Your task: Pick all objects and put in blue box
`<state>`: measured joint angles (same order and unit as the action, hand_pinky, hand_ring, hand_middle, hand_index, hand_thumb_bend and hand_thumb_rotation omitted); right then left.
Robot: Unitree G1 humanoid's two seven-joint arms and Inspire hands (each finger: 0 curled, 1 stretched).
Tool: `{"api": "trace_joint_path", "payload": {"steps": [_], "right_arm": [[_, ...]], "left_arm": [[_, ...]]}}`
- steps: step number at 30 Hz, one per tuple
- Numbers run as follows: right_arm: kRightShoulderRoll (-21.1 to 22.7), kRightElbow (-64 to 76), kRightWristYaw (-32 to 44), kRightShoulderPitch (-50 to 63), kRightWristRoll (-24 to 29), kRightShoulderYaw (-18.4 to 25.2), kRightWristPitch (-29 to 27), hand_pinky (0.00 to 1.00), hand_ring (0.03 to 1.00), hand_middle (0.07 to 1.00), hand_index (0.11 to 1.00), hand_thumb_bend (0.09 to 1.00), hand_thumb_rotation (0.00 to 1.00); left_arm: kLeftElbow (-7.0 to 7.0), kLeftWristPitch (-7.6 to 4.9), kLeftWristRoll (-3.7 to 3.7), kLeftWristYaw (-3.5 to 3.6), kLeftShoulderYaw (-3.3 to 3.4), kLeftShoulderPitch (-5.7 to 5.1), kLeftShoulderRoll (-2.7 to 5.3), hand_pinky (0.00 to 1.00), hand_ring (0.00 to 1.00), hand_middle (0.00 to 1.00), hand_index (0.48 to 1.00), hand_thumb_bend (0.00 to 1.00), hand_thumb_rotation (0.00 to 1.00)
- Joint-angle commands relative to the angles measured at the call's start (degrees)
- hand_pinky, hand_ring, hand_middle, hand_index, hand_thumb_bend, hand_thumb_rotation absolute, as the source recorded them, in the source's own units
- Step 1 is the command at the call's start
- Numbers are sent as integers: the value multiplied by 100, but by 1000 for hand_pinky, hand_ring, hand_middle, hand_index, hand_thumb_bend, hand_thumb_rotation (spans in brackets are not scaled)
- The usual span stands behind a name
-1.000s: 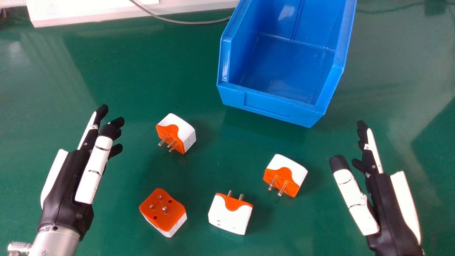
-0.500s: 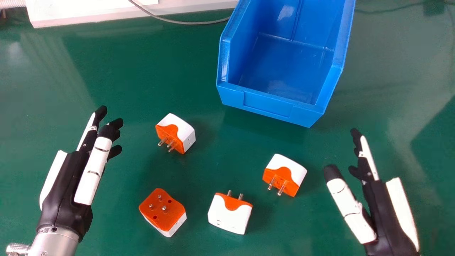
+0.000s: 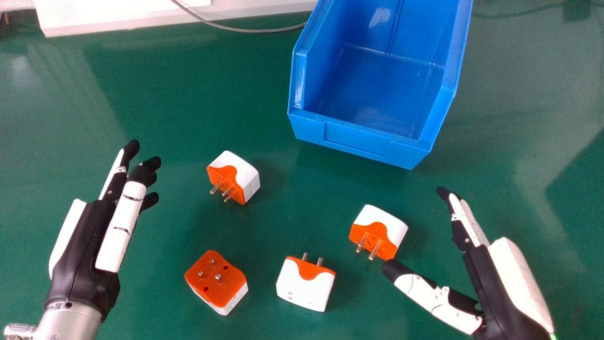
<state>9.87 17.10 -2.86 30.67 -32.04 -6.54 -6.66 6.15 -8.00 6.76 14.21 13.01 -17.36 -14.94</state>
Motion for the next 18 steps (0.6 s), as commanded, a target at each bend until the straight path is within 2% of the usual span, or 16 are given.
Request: {"api": "trace_joint_path", "payload": {"steps": [1, 4, 11, 18], "right_arm": [[43, 234, 26, -21, -59, -31, 66, 804, 959, 985, 946, 545, 657], [52, 240, 26, -57, -82, -76, 133, 797, 956, 986, 947, 553, 652], [44, 284, 41, -154, -260, -206, 383, 805, 957, 989, 952, 572, 659], [8, 274, 49, -345, -537, -381, 786, 838, 962, 995, 959, 590, 685]], "left_arm": [[180, -8, -45, -21, 61, -45, -82, 919, 951, 937, 989, 560, 995], [184, -10, -58, -24, 63, -53, -85, 922, 953, 938, 987, 565, 999], [284, 78, -15, -4, 89, -66, -90, 922, 952, 940, 987, 566, 1000], [186, 69, 61, 79, 139, -8, -98, 920, 952, 942, 988, 562, 1000]]}}
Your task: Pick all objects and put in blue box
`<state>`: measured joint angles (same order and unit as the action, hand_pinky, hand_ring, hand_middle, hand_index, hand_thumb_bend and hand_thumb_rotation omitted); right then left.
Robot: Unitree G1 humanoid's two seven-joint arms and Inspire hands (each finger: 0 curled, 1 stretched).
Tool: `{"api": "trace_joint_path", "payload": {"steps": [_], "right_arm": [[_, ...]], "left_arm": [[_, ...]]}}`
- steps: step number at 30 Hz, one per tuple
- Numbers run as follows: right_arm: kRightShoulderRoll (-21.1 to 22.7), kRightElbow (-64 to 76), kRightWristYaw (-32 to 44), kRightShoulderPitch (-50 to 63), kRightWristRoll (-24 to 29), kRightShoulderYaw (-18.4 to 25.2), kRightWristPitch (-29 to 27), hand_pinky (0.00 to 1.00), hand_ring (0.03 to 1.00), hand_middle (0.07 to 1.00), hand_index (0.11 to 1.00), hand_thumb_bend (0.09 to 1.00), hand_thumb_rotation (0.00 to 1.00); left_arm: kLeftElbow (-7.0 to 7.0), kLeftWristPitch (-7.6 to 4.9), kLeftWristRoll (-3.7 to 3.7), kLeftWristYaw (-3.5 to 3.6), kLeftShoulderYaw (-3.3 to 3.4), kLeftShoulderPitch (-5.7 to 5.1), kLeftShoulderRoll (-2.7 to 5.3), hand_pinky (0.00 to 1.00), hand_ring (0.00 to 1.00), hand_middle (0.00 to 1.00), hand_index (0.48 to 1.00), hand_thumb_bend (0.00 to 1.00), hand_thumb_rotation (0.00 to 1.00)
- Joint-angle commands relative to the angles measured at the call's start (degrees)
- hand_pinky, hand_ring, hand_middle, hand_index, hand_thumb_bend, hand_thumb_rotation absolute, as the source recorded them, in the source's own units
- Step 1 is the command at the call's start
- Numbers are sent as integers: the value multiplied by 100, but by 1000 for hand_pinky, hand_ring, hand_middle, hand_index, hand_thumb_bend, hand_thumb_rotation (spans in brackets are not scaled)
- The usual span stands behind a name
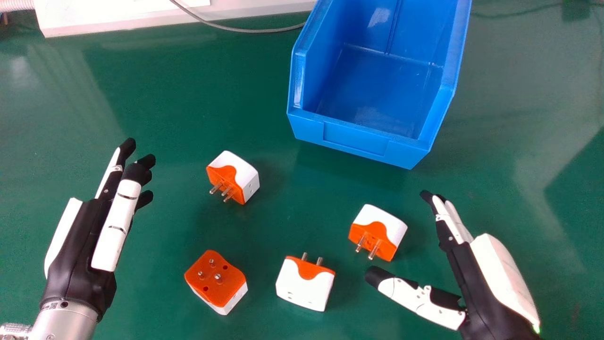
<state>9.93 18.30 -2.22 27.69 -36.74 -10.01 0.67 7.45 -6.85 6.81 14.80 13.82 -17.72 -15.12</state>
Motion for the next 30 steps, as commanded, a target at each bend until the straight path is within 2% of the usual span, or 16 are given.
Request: {"api": "trace_joint_path", "payload": {"steps": [1, 9, 12, 14, 23, 30], "right_arm": [[0, 141, -30, -80, -127, -60, 107, 847, 964, 996, 960, 598, 695], [89, -87, -256, -365, -825, -288, 426, 865, 965, 991, 952, 605, 705], [116, -183, -296, -506, -995, -325, 521, 864, 962, 987, 944, 597, 694], [130, -231, -293, -575, -1111, -369, 613, 864, 961, 986, 940, 592, 685], [207, -405, -181, -840, -1346, -483, 970, 857, 950, 973, 921, 576, 599], [214, -595, -70, -1139, -1470, -621, 1299, 854, 947, 966, 911, 571, 521]], "left_arm": [[39, -52, 60, 32, 65, 36, -80, 919, 952, 942, 989, 562, 1000], [100, -38, 101, 91, 89, 22, -73, 920, 954, 944, 991, 566, 1000], [74, -51, 99, 111, 100, 37, -79, 921, 954, 945, 991, 567, 1000], [9, -71, 102, 138, 117, 66, -84, 922, 955, 945, 992, 567, 1000], [-1, -35, 104, 189, 157, 104, -90, 923, 955, 945, 992, 568, 1000], [74, 39, 143, 225, 192, 92, -126, 922, 953, 944, 990, 567, 1000]]}}
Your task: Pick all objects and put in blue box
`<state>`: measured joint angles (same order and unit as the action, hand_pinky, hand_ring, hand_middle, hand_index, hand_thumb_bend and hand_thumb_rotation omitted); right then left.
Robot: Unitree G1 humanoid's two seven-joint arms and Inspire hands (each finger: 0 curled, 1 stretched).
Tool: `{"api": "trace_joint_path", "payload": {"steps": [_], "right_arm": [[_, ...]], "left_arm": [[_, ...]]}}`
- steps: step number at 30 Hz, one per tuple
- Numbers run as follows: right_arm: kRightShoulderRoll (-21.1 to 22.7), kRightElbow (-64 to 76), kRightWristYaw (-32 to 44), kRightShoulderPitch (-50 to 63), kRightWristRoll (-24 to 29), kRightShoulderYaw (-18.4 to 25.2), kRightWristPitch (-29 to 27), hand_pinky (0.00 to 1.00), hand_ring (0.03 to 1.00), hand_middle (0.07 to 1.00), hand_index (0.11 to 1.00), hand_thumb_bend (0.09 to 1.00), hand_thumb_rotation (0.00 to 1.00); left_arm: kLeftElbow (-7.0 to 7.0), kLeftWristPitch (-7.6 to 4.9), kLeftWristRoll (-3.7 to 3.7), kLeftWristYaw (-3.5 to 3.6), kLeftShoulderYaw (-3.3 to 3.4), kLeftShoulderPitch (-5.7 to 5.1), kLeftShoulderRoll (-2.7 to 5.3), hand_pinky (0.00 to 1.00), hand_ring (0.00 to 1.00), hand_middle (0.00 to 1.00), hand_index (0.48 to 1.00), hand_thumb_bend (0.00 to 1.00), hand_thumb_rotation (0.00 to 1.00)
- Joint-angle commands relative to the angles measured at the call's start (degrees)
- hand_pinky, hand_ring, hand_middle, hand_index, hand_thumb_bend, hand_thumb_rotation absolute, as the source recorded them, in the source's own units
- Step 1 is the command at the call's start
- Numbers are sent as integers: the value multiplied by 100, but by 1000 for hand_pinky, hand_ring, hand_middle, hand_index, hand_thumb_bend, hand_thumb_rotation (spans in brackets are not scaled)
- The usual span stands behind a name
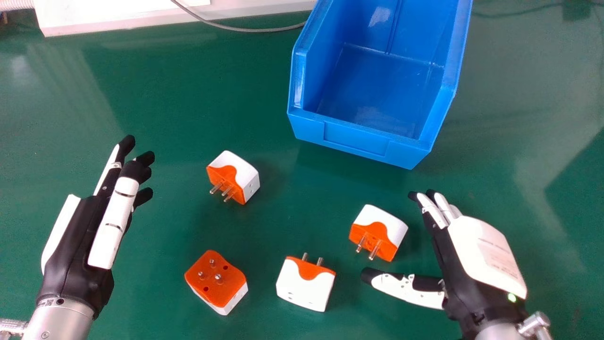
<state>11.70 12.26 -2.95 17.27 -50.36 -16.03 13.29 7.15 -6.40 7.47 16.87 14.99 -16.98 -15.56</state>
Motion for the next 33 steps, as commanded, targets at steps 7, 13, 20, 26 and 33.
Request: {"api": "trace_joint_path", "payload": {"steps": [7, 13, 20, 26, 33], "right_arm": [[180, -394, -13, -444, -145, -172, 141, 852, 945, 956, 915, 566, 412], [267, -618, 19, -675, -265, -282, 236, 851, 944, 954, 915, 564, 386], [318, -779, 57, -858, -442, -446, 396, 848, 941, 950, 912, 568, 386], [328, -911, 139, -1006, -550, -578, 571, 839, 933, 947, 910, 565, 369], [343, -844, 285, -1022, -655, -697, 717, 837, 927, 947, 903, 559, 349]], "left_arm": [[115, 11, 131, 26, 85, 21, -133, 920, 949, 940, 987, 563, 993], [164, 40, 130, 10, 94, 17, -150, 915, 944, 936, 977, 559, 981], [166, 45, 154, 22, 123, 28, -181, 911, 941, 933, 973, 560, 973], [203, 76, 162, 16, 134, 34, -196, 904, 935, 929, 968, 558, 959], [214, 94, 163, 24, 147, 48, -197, 892, 926, 922, 961, 559, 940]]}}
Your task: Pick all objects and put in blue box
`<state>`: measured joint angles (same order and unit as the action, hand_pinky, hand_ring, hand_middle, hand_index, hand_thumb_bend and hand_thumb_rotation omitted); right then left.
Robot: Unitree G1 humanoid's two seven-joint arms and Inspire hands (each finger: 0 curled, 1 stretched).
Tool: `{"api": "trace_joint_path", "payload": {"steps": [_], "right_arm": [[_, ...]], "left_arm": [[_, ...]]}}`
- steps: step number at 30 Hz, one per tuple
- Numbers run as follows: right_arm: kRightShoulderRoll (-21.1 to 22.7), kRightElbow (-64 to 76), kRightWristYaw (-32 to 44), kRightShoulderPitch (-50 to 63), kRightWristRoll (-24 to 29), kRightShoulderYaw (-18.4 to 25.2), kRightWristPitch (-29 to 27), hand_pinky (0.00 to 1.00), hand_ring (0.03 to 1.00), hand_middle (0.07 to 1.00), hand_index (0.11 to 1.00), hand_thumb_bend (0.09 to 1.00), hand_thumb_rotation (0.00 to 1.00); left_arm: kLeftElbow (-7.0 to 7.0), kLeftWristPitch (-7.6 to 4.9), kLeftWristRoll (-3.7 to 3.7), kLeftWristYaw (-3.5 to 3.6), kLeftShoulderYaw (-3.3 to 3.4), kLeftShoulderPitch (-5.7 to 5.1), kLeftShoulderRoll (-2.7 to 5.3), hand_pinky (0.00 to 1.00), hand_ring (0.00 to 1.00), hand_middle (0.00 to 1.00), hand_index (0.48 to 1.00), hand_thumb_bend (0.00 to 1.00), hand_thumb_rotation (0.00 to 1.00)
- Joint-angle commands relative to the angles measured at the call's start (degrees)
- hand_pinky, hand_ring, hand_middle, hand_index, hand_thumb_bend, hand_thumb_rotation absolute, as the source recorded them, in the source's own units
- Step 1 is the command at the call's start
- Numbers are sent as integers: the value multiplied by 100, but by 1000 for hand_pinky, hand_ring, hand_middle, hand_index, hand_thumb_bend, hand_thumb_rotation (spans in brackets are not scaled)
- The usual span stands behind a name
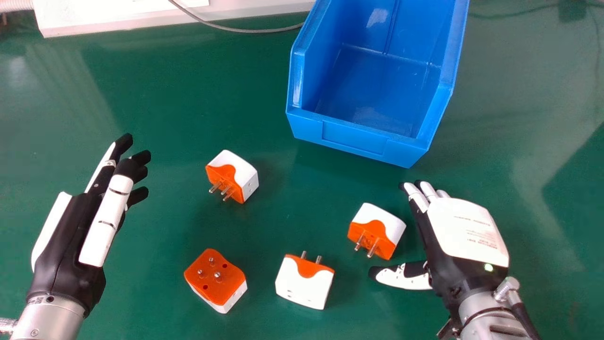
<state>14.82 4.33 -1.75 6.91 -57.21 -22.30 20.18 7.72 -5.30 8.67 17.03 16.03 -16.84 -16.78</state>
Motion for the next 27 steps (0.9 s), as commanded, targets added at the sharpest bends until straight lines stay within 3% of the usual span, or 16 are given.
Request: {"api": "trace_joint_path", "payload": {"steps": [1, 5, 20, 27], "right_arm": [[30, -50, 166, 10, 24, -83, 38, 837, 927, 947, 903, 558, 348], [22, -84, 126, -32, 43, -120, -14, 837, 926, 947, 903, 559, 349], [59, -148, 153, -199, 86, -282, -138, 819, 915, 930, 879, 566, 373], [141, -222, 434, -388, 61, -430, -75, 783, 888, 905, 853, 562, 394]], "left_arm": [[165, -8, 43, 9, 43, 37, -76, 891, 925, 921, 960, 560, 937], [240, 47, 45, 7, 51, 29, -83, 888, 923, 920, 959, 560, 934], [266, 130, 33, 12, 67, 75, -112, 868, 910, 909, 948, 552, 904], [370, 242, 36, -3, 69, 63, -123, 864, 907, 906, 945, 549, 896]]}}
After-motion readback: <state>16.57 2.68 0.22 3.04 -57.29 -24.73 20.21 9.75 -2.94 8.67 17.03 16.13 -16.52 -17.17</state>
